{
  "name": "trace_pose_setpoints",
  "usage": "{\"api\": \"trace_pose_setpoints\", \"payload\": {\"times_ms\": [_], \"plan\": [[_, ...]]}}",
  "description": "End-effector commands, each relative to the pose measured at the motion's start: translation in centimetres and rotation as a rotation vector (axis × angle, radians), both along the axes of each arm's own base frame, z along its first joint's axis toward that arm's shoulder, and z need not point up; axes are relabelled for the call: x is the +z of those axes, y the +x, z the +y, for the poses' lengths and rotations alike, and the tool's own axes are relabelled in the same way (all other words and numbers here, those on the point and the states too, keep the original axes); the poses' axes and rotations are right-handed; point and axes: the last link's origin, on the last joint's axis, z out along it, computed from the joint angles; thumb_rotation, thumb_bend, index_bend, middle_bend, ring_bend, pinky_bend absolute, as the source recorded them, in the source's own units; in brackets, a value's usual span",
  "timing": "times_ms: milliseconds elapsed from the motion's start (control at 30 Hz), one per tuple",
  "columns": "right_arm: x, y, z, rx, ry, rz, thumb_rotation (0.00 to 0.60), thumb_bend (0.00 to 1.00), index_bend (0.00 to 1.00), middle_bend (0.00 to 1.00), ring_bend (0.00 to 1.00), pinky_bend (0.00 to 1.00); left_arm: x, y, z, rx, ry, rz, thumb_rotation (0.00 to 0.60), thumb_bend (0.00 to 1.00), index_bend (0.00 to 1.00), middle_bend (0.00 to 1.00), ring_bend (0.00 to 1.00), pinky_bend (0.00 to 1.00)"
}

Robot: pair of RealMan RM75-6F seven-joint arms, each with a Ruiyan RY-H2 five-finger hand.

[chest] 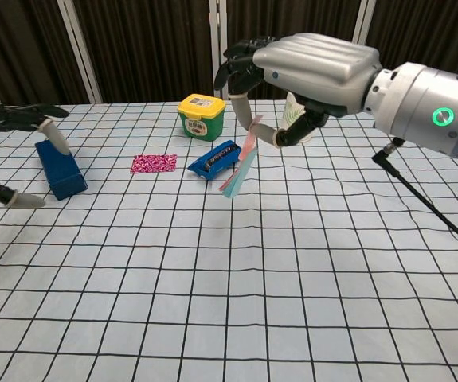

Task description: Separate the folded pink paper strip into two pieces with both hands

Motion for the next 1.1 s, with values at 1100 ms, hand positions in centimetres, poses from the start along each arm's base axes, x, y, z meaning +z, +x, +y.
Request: {"api": "trace_pose_setpoints", "payload": {"times_ms": [1100], "plan": [[-1.0,4.2,0.6,-0.243,0.037,-0.057,0.6,0.43,0.74,0.21,0.0,0.0,-8.6,12.7,4.1,0.06,-0.167,-0.142,0.6,0.16,0.45,0.0,0.0,0.0]]}}
